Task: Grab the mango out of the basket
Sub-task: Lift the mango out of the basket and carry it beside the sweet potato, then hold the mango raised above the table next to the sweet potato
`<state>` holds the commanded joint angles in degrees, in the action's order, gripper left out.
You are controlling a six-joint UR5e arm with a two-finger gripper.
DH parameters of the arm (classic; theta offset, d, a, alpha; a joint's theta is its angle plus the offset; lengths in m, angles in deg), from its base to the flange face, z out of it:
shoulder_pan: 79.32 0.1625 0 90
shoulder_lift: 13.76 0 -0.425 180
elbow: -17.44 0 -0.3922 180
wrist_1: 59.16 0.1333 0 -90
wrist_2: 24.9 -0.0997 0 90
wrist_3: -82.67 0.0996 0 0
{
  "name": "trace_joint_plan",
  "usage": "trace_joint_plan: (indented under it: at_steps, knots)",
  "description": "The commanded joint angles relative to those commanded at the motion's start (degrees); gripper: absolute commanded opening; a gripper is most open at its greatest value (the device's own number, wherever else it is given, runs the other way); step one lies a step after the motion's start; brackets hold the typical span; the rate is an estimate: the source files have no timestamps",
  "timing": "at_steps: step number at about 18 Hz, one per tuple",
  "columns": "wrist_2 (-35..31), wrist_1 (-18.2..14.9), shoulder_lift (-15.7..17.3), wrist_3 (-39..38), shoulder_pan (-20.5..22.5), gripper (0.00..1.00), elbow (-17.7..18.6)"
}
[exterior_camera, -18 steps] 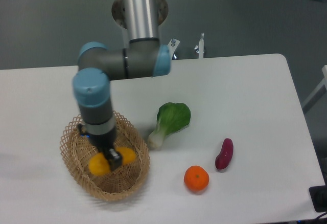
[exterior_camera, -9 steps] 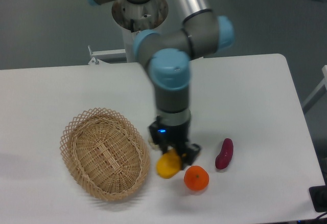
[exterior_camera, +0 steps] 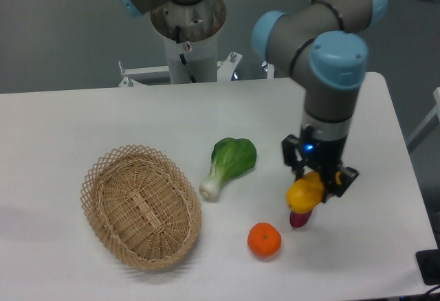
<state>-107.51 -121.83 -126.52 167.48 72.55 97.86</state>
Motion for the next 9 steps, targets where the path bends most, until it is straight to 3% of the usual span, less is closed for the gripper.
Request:
trace_joint_plan:
  at_steps: [9]
  knots:
    - [-0.26, 0.0, -0.35, 2.56, 1.5, 0.53, -0.26]
